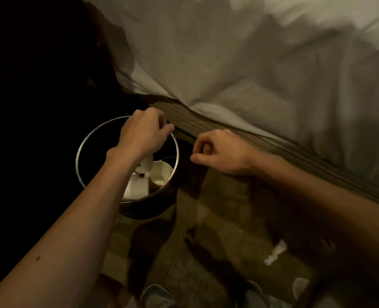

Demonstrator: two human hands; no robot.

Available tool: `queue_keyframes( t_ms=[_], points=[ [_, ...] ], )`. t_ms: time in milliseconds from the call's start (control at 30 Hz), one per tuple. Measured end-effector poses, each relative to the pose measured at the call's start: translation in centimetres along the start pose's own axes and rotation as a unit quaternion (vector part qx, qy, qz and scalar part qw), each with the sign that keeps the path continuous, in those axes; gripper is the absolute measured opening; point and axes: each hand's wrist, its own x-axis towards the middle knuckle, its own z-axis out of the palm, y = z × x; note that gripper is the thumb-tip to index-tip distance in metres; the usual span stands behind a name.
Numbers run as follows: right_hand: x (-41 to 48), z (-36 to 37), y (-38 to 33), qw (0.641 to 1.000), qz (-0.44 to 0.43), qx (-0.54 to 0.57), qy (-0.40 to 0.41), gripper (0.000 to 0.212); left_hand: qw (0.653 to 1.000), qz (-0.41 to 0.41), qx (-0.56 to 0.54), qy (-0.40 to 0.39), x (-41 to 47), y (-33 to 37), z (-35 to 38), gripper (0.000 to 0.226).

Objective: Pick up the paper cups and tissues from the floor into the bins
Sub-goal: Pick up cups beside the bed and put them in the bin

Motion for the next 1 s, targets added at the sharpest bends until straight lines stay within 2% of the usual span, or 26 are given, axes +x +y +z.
queue_keyframes(
  t_ms=[133,233,300,400,500,633,733,833,900,1000],
  points=[
    [-5.7,-4.3,3.6,0.995,0.031,-0.049,-0.08,0.013,0.994,0.078,-0.076,-0.017,-1.1,6.8,2.7,0.03],
    [-11.0,-5.5,7.9,0.989,0.084,-0.056,-0.108,0.012,0.978,0.152,-0.082,-0.12,-3.4,12.7,8.0,0.027],
    [-14.8,-4.9,11.6,0.983,0.133,-0.04,-0.122,0.013,0.961,0.171,-0.085,-0.2,-5.5,15.8,12.3,0.024],
    [-19.8,-1.5,16.7,0.965,0.206,0.004,-0.164,0.014,0.936,0.159,-0.106,-0.296,-8.6,18.0,18.8,0.018],
    [-23.5,3.5,20.9,0.949,0.264,0.026,-0.171,0.018,0.91,0.124,-0.094,-0.384,-10.9,18.3,24.9,0.016],
    [-28.5,10.8,23.9,0.929,0.317,0.048,-0.183,0.027,0.887,0.15,-0.02,-0.437,-13.3,18.2,32.3,0.048],
    [-30.6,15.0,24.1,0.948,0.277,-0.026,-0.153,0.029,0.863,0.192,0.035,-0.467,-14.9,17.9,36.4,0.059],
    [-30.8,16.6,24.5,0.968,0.216,-0.121,-0.04,0.03,0.869,0.25,0.056,-0.423,-15.8,17.7,38.9,0.052],
    [-31.2,16.7,25.4,0.961,0.236,-0.134,0.045,0.037,0.879,0.284,0.021,-0.383,-16.4,17.8,39.8,0.041],
    [-32.7,17.2,27.1,0.923,0.352,-0.143,0.051,0.059,0.884,0.287,-0.007,-0.369,-17.8,17.2,40.6,0.026]
  ],
)
